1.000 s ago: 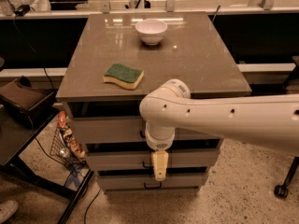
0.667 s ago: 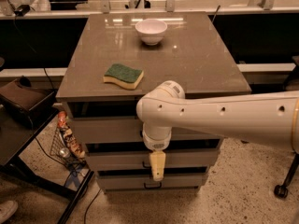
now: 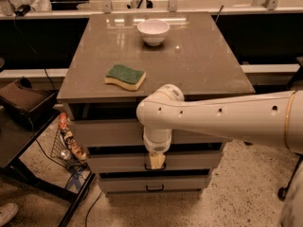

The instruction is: Open top drawer

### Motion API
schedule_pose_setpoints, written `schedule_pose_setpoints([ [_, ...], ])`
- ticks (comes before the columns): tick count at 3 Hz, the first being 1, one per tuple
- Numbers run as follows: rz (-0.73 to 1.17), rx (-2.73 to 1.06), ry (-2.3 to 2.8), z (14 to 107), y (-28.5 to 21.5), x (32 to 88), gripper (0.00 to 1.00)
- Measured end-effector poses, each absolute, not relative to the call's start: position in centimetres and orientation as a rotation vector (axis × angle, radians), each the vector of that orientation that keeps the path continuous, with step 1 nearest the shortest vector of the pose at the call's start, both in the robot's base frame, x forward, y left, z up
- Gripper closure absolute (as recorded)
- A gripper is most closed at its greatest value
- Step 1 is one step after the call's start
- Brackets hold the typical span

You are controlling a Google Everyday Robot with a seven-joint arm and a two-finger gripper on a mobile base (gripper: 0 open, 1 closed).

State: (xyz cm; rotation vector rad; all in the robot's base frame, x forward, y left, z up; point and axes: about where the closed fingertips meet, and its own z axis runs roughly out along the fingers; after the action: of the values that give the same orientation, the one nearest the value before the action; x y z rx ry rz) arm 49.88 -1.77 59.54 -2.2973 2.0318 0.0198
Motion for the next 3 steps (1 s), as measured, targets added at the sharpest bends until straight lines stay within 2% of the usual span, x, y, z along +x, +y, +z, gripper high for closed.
schedule_pose_setpoints([
  [2, 0.012, -2.283, 2.024, 60.37, -2.0, 49.41, 0.95],
  [3, -0.001, -2.262, 2.041, 60.83, -2.56, 48.49, 1.0],
])
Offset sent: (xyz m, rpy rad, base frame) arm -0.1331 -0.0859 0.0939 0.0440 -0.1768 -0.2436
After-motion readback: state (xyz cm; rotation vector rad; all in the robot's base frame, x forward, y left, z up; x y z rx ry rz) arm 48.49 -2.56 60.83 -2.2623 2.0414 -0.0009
